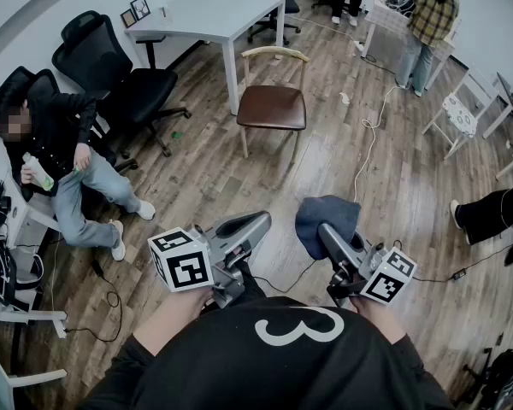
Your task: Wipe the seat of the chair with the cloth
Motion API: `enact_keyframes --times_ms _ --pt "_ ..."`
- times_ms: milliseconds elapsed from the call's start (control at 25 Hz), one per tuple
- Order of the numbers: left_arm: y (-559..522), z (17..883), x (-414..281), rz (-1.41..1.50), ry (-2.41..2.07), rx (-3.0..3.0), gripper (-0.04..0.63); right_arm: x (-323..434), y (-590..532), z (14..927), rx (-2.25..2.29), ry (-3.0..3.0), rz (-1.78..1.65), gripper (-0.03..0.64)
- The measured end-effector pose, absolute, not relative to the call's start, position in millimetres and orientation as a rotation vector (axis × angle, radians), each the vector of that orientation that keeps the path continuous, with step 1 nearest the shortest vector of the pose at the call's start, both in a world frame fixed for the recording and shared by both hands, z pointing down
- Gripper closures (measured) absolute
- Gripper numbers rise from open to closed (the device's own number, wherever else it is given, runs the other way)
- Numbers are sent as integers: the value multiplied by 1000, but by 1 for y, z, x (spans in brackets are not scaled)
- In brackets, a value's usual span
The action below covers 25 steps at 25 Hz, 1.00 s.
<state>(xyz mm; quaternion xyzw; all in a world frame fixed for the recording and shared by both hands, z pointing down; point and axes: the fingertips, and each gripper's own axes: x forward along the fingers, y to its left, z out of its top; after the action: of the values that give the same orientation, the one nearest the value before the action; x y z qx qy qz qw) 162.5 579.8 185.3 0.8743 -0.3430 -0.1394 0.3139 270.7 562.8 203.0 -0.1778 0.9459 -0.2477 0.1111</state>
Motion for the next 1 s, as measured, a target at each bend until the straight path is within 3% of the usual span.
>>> enact_keyframes --times_ms 600,1000 --pt "556 202 154 -327 -854 2274 581 260 547 208 -583 2790 -700 574" --pt "472 228 129 -275 -815 2192 581 242 469 232 -672 2762 -813 574"
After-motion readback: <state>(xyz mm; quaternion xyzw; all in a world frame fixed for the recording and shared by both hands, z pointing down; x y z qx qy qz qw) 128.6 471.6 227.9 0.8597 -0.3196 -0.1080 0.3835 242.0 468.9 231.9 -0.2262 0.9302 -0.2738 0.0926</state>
